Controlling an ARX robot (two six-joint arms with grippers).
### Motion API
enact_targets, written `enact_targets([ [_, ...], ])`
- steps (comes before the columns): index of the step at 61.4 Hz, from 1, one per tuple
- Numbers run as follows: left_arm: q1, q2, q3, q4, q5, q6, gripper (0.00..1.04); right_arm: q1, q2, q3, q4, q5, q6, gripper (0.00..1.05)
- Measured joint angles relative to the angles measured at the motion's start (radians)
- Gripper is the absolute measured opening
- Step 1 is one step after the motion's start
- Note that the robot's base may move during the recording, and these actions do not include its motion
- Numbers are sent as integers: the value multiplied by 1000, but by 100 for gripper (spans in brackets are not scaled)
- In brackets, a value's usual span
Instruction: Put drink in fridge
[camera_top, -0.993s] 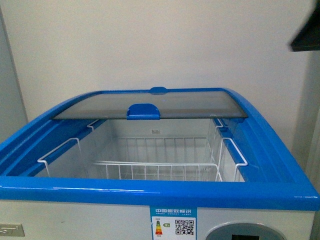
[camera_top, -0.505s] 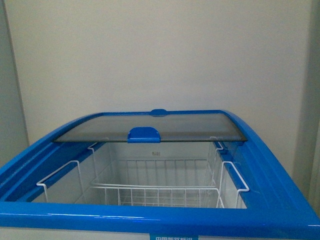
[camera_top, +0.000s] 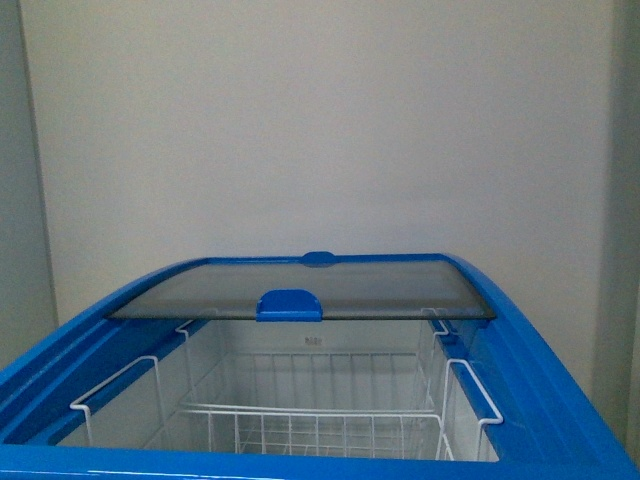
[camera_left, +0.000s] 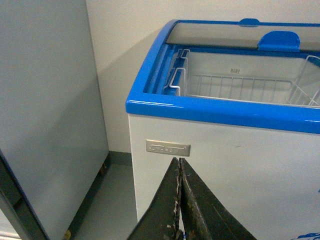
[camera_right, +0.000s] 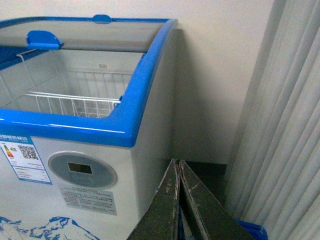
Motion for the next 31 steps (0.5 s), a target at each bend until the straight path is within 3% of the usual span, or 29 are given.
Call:
enact_targets([
  [31,0,0,0,0,0,0,3,0,-92,-93,13,2,0,3],
])
